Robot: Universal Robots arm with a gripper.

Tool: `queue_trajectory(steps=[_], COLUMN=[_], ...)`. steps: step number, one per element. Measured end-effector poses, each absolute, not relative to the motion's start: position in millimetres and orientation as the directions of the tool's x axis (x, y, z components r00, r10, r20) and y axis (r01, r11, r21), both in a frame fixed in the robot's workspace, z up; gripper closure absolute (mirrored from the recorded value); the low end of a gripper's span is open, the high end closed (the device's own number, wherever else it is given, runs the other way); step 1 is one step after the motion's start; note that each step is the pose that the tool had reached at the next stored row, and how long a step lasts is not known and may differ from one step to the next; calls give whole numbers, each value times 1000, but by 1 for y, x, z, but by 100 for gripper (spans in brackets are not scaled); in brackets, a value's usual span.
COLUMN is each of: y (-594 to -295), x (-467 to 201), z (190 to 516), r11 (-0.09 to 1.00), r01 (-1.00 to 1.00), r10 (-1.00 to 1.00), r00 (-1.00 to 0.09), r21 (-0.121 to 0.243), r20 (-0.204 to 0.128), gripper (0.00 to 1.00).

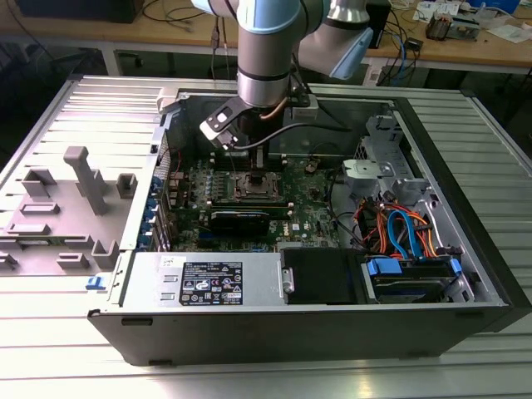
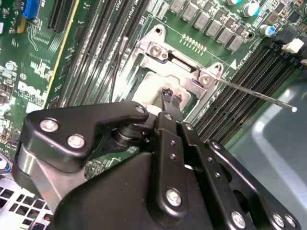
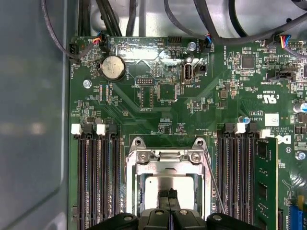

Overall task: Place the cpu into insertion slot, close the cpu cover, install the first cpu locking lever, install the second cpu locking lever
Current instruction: 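Close the cpu cover, then install the first cpu locking lever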

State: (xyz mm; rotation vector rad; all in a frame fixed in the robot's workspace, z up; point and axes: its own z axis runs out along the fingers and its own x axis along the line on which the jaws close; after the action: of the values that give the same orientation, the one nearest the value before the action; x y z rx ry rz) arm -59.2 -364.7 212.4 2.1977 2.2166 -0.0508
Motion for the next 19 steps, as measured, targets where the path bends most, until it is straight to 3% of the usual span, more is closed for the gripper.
queue_trajectory(steps=[19], y=[-365], x=[-55], z=[212], r11=[8], r01=[1000], r10=[999], r00=[-9], r21=[-9], r20=[-37], gripper=[89])
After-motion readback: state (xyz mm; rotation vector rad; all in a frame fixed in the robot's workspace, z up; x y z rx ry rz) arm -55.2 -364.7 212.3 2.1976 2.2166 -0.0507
